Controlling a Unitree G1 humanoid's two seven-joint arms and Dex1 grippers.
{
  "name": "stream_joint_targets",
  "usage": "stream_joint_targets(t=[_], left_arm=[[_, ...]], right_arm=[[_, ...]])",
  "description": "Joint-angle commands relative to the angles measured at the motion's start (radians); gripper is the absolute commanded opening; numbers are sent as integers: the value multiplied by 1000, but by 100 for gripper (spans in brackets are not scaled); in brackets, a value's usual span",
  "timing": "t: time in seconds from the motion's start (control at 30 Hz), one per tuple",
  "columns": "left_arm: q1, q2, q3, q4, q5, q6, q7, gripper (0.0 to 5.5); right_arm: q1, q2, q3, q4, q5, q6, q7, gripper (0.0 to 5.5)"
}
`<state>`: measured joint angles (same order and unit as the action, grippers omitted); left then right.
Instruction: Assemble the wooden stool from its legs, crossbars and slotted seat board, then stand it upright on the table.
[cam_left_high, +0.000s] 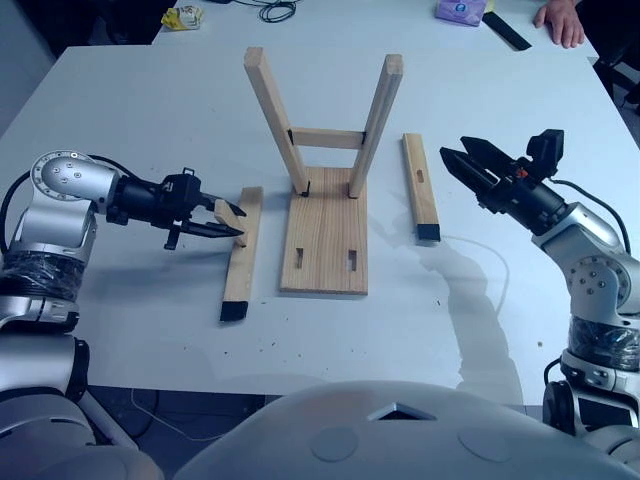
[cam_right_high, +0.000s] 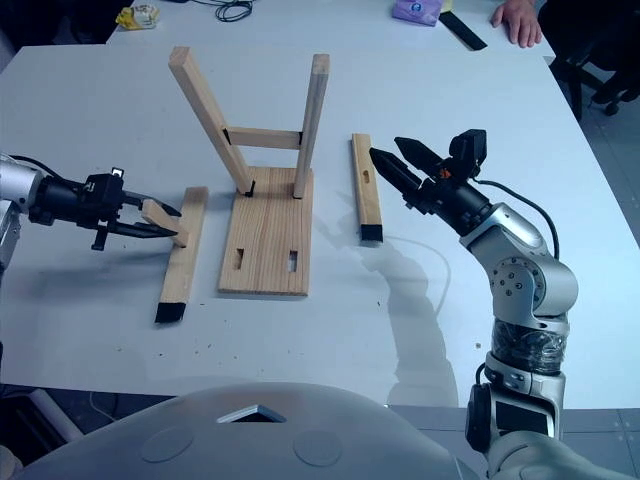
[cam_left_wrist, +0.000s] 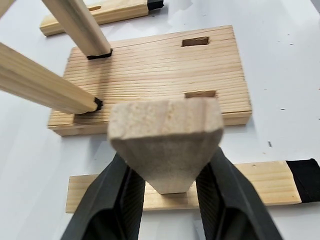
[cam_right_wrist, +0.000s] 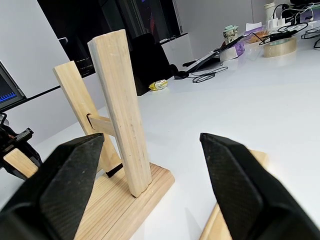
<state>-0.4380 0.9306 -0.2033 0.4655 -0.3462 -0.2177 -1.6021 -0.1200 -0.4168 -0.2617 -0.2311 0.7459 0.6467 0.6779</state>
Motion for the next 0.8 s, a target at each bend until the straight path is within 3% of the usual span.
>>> stream_joint_targets(t=[0.03, 0.3, 0.5, 0.53, 0.8], left_arm=[[63, -46, -115, 182, 222, -43, 65, 132], [12, -75, -128, 300, 209, -91, 87, 132], [-44, -90, -90, 237, 129, 50, 93, 132], [-48, -87, -83, 229, 125, 62, 97, 168], [-67, -107, -5, 224, 148, 115, 132, 278]], right_arm=[[-54, -3, 10, 29, 4, -8, 3, 355], [-82, -14, 21, 63, -2, -10, 21, 355], [-77, -13, 22, 72, -6, -17, 24, 355], [-79, -13, 23, 74, -5, -18, 24, 355], [-75, -10, 23, 84, 0, -21, 23, 355]])
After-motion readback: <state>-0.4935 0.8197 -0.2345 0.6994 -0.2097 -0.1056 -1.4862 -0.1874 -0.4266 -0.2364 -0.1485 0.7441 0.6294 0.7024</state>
